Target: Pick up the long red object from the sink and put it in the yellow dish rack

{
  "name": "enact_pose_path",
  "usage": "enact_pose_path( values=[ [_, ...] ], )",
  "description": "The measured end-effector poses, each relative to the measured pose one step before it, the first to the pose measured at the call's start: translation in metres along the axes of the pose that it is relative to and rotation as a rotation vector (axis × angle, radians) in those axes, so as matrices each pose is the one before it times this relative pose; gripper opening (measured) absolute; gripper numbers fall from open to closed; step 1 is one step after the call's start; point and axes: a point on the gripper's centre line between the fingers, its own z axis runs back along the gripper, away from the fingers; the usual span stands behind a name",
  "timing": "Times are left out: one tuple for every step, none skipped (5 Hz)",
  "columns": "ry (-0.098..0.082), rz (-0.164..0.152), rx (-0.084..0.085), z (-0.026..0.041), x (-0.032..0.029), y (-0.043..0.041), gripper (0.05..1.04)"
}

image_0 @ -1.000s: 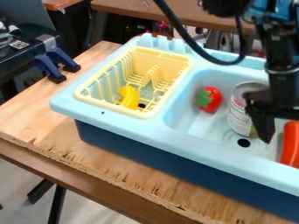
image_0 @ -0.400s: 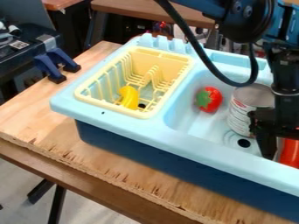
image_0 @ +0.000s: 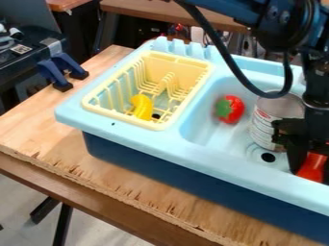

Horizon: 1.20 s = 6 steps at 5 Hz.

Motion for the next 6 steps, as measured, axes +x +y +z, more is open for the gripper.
enact_pose_path(
  values=[
    [0.0111, -0.0411, 0.0196, 0.00354, -0.01609, -0.00264, 0.564],
    [-0.0402, -0.0573, -0.044, 0.02366, -0.00723, -0.00417, 0.563],
    [0.0227, -0.1451, -0.1314, 0.02779, -0.00586, -0.00438, 0.562],
    [0.005, -0.1216, -0.0363, 0.02869, -0.00596, -0.00126, 0.561],
    [0.0133, -0.0698, -0.0502, 0.02878, -0.0116, -0.006, 0.561],
    [-0.0262, 0.011, 0.0404, 0.02033, -0.00481, 0.0082, 0.561]
  ],
)
